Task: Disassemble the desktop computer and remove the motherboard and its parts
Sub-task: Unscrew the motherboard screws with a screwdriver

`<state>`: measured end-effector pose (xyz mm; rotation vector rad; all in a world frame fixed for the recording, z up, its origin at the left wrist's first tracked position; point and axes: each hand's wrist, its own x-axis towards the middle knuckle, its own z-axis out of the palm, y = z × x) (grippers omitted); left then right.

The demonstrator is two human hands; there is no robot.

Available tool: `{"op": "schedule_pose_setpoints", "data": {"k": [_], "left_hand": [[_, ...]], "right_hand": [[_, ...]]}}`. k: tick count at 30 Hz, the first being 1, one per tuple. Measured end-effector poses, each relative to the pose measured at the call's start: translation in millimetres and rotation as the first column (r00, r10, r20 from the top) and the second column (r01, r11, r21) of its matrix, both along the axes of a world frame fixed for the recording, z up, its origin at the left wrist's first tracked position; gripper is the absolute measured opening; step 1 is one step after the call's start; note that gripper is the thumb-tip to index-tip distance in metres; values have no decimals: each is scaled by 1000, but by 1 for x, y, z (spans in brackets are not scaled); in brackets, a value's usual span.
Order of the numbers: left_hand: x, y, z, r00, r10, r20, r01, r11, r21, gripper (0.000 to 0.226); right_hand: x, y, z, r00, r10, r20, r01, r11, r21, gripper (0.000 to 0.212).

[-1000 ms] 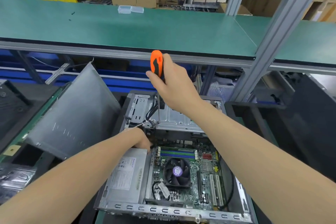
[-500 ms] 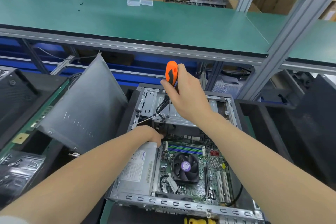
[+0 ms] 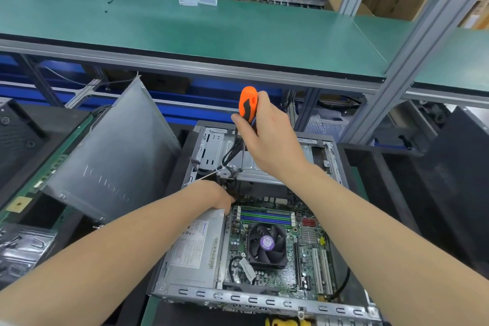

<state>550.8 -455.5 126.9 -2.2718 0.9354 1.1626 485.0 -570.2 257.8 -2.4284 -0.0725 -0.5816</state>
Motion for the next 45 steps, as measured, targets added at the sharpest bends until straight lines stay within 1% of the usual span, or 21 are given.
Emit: {"op": "schedule_pose_setpoints", "data": {"k": [4,11,15,29,39,45], "left_hand": [[0,2,0,1000,8,3,-8,1000,-24,70],[0,2,-3,1000,-6,21,7,999,-50,65],[0,4,-4,999,-8,31,10,998,-58,62],[-1,4,-2,999,29,16,-28,997,-67,64],[-2,4,-1,999,28,25,-25,996,-88,61],[-1,4,-1,999,21,27,-19,995,-96,59]], "right_hand": [[3,0,1,1000,9,-9,-9,1000,2,28],[4,-2,-2,1000,-2,-19,3,1000,11,27],[3,-1,-3,1000,-11,-10,11,1000,13,27],[3,-2,-2,1000,-27,-5,27,1000,13,27],[4,0,-1,1000,-27,-6,27,1000,3,27],[2,0,-2,1000,-29,1,29,999,25,28]]}}
